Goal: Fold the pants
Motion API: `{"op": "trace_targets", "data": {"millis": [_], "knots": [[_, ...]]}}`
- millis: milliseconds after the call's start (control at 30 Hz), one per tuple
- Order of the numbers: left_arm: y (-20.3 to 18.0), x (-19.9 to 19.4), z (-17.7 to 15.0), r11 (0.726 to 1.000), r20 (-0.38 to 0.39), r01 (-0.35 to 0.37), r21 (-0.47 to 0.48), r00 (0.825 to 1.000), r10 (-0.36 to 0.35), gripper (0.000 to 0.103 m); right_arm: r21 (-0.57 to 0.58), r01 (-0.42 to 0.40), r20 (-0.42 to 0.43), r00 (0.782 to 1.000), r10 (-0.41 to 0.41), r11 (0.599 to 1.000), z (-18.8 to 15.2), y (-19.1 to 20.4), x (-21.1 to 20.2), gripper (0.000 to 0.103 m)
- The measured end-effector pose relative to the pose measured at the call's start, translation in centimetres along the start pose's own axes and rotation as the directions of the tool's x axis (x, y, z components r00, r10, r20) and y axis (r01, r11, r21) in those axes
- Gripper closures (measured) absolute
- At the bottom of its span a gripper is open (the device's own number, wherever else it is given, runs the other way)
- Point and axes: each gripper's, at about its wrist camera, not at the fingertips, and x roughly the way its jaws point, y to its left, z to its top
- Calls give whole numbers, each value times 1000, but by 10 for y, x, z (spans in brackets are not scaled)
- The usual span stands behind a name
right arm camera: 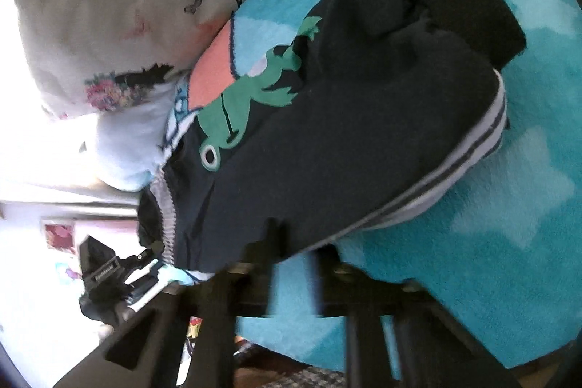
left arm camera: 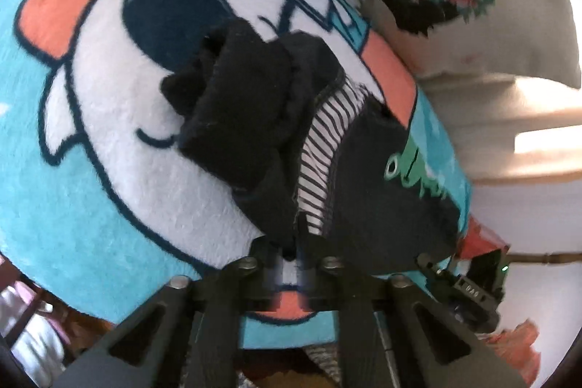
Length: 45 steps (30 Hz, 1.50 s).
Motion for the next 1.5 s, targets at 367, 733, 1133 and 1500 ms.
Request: {"op": "trace_targets", "data": {"millis": [367,733,1133,1500], "knots": [[-25,-28,45,994,64,113,-12,992,-112,98,-134,42,117,993,-26,990,31,45,-34,98],[-61,14,161,998,137,6,61,990,-14,82,-220,210,258,954,-151,953,161,110,7,80],[-4,-37,151,989,136,139,47,980,-145,48,-88,256,295,930,-221,963,126,32,-44,41],[36,-15,90,991,122,-73,111,991,59,45,83,240,277,927,-253,967,56,-54,-71,35]]}}
